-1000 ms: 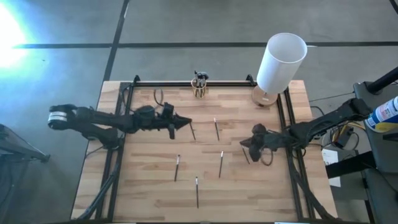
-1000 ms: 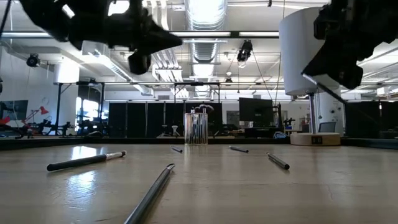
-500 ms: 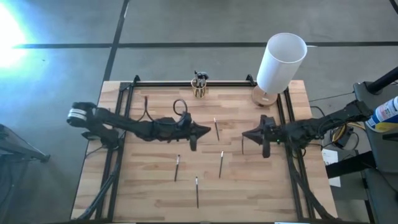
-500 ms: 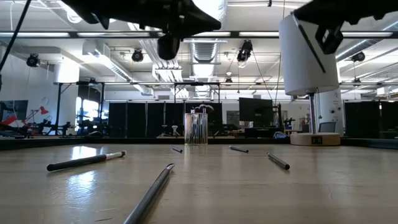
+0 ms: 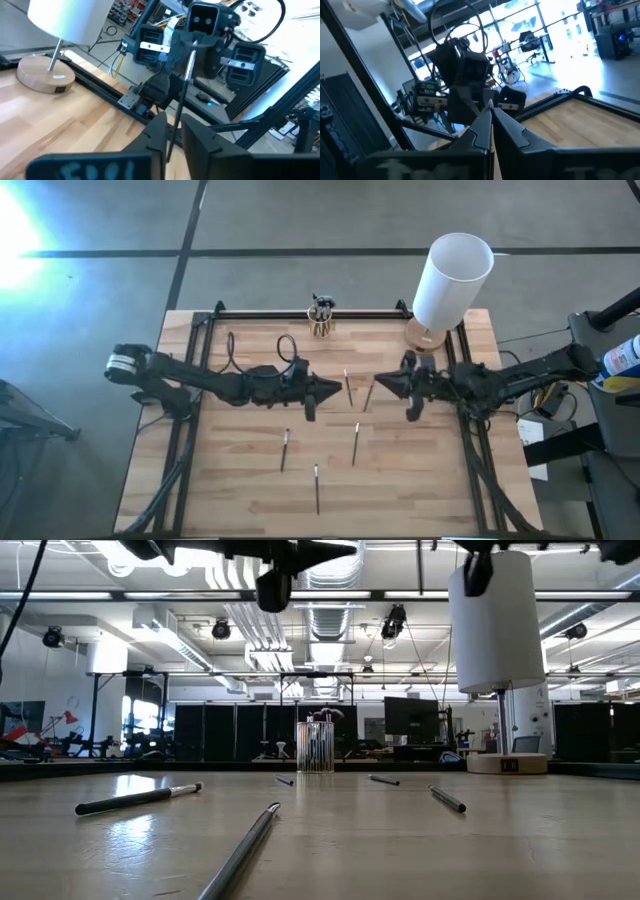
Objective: Put items in baskets/containers
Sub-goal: Put the black eyeshadow brush into the yellow pen holder
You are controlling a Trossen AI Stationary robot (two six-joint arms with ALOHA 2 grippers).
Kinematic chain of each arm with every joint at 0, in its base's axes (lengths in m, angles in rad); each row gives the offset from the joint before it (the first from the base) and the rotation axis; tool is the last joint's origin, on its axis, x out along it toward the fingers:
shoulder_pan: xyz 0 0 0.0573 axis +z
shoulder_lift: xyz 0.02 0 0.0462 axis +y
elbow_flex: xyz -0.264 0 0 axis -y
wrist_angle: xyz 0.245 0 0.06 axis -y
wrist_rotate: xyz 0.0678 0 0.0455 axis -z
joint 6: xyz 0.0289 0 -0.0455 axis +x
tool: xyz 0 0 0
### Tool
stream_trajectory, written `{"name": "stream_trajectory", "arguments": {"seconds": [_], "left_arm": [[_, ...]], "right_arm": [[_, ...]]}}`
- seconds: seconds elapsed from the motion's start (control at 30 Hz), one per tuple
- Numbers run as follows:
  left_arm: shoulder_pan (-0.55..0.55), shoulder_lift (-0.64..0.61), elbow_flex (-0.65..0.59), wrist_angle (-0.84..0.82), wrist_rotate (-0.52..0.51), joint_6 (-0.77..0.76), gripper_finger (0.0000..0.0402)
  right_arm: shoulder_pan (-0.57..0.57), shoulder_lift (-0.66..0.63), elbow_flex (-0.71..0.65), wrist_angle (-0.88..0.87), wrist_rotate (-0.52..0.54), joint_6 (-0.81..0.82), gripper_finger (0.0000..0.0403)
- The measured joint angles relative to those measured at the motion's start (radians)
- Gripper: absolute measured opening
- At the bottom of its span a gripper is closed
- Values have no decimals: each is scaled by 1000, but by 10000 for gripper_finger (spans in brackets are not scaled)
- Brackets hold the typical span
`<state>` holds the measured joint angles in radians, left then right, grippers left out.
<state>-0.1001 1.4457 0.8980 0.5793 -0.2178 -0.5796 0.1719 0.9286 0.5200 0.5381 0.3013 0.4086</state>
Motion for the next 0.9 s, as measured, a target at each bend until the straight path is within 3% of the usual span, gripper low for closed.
{"name": "stream_trajectory", "arguments": {"seconds": [0.27,0.47,0.63,0.9], "left_arm": [[0,-189,-2,-176,11,74,110],[1,-346,-3,-359,20,88,126],[1,-405,-3,-427,22,87,127],[0,-415,-5,-457,44,117,120]], "right_arm": [[-101,306,280,-3,-165,4,8],[-144,512,508,-8,-253,29,8],[-154,629,658,-47,-325,29,8],[-153,712,807,-155,-340,-15,8]]}}
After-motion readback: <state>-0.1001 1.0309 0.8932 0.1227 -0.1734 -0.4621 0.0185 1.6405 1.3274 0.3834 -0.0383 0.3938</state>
